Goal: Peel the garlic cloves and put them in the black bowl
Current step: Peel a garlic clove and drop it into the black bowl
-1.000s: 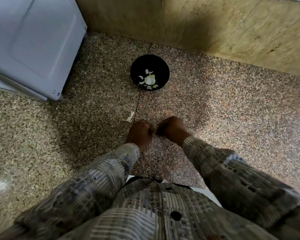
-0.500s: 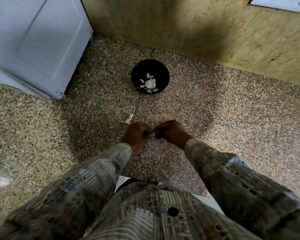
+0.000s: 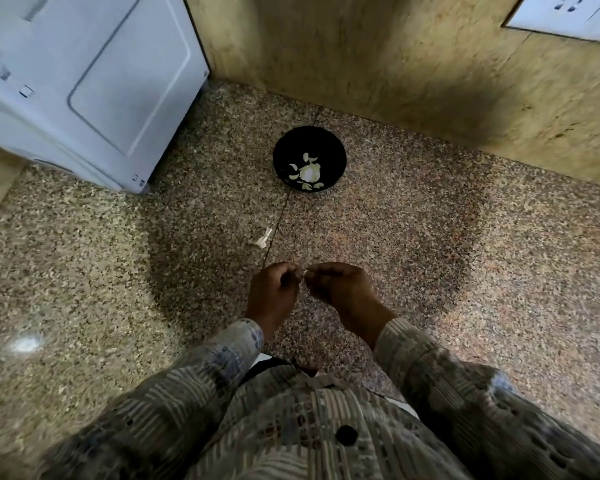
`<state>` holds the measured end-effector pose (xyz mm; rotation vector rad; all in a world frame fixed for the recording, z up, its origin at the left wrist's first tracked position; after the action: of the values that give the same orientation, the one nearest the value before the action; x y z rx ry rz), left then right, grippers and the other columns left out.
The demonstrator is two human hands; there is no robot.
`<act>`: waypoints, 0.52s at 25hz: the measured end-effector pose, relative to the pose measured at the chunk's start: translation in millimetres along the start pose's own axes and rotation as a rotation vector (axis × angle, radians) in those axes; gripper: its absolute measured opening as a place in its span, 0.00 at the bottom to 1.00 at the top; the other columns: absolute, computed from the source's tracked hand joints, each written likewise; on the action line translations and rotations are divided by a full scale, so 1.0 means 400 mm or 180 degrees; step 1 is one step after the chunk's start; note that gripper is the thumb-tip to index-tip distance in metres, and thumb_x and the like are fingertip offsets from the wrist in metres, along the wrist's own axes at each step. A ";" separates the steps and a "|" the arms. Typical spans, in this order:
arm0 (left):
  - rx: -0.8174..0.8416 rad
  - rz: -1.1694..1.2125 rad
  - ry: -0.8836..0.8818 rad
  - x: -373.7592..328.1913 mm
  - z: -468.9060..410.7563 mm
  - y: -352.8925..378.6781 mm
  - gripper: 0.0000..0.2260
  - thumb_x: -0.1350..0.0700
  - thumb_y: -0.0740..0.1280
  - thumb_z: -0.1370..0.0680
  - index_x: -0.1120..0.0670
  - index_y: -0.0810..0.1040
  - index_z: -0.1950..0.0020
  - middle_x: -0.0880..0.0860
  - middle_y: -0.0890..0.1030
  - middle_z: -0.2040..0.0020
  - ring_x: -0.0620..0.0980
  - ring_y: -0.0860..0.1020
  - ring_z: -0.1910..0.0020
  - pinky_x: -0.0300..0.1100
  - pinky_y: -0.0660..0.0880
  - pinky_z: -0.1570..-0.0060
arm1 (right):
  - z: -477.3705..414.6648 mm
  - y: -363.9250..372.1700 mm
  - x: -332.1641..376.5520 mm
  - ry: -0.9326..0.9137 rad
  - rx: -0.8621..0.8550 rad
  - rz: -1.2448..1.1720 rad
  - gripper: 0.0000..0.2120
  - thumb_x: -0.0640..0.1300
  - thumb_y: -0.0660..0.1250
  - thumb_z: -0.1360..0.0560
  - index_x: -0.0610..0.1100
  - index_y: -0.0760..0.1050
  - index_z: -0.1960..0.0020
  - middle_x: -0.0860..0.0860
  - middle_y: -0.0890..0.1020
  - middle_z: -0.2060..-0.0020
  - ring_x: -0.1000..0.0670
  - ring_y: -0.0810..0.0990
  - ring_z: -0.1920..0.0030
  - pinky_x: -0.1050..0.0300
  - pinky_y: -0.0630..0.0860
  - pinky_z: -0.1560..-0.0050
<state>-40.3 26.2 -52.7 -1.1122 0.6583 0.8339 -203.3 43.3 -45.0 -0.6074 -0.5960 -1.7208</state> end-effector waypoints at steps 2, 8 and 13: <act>-0.0104 0.0554 -0.0625 0.024 0.002 0.005 0.11 0.47 0.67 0.22 0.52 0.84 0.56 0.49 0.82 0.66 0.51 0.79 0.66 0.46 0.76 0.63 | -0.004 0.011 0.002 -0.0120 0.0013 0.0119 0.06 0.32 0.76 0.27 0.39 0.86 0.52 0.39 0.87 0.56 0.44 0.85 0.56 0.46 0.83 0.47; -0.0404 0.1031 -0.1182 0.023 -0.027 -0.016 0.15 0.43 0.65 0.27 0.53 0.84 0.58 0.54 0.84 0.63 0.56 0.81 0.63 0.51 0.79 0.59 | -0.014 0.052 0.015 -0.0294 0.0022 0.0084 0.09 0.32 0.75 0.26 0.39 0.85 0.47 0.38 0.87 0.53 0.46 0.84 0.56 0.47 0.83 0.47; -0.0356 0.0873 -0.1396 0.081 -0.082 -0.066 0.09 0.51 0.67 0.28 0.50 0.86 0.57 0.53 0.85 0.65 0.57 0.84 0.62 0.55 0.83 0.58 | -0.051 0.049 0.022 -0.0153 -0.0087 0.0355 0.09 0.32 0.74 0.25 0.37 0.85 0.46 0.37 0.87 0.55 0.46 0.80 0.62 0.56 0.79 0.63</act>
<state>-2.0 -2.6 -76.2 -0.9050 0.4019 1.3177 -187.7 19.3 -52.6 -0.6906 -0.5627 -1.6159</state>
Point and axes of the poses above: each hand's wrist, its own z-axis away from the middle knuckle, its own y-axis out of the palm, x = y × z, the point moved 6 cm from there along -z, towards the middle knuckle
